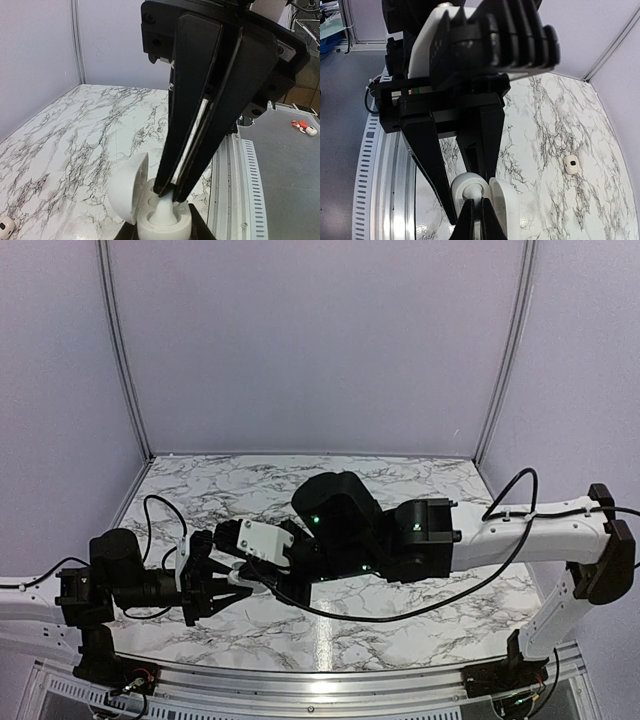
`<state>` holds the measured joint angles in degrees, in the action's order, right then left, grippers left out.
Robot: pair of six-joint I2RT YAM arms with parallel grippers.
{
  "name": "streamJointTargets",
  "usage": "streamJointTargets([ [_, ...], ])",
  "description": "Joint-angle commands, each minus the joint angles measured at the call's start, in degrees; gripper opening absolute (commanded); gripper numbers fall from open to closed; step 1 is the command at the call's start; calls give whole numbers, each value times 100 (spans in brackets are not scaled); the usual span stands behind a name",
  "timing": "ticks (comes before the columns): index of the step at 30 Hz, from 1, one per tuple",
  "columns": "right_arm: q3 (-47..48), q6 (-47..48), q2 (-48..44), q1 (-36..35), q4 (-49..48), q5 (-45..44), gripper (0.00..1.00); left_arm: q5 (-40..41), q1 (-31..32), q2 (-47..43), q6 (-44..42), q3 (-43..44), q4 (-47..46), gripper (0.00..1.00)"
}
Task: Insert the wireless bluetooth earbuds into the charging case
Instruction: Adjust the left earbud in the left side groove of the charging case.
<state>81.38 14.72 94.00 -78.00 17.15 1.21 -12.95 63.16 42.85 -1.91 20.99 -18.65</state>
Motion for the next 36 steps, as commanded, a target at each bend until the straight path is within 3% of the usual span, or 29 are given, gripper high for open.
streamJointTargets([
  [1,18,-102,27,-7,219,333,4,-67,-5,-87,-54,147,-853,0],
  [14,292,-26,36,-18,479,431,4,-64,-5,-176,-64,118,-877,0],
  [16,324,-2,49,-42,515,431,6,-24,-5,-181,-55,114,-873,0],
  [19,339,13,4,-75,544,406,21,12,-5,-181,-54,98,-876,0],
  [22,342,-13,-66,-76,544,373,26,-43,-5,-168,-87,74,-876,0],
  [36,519,119,-445,-78,606,19,28,-288,-5,-42,-151,69,-884,0],
])
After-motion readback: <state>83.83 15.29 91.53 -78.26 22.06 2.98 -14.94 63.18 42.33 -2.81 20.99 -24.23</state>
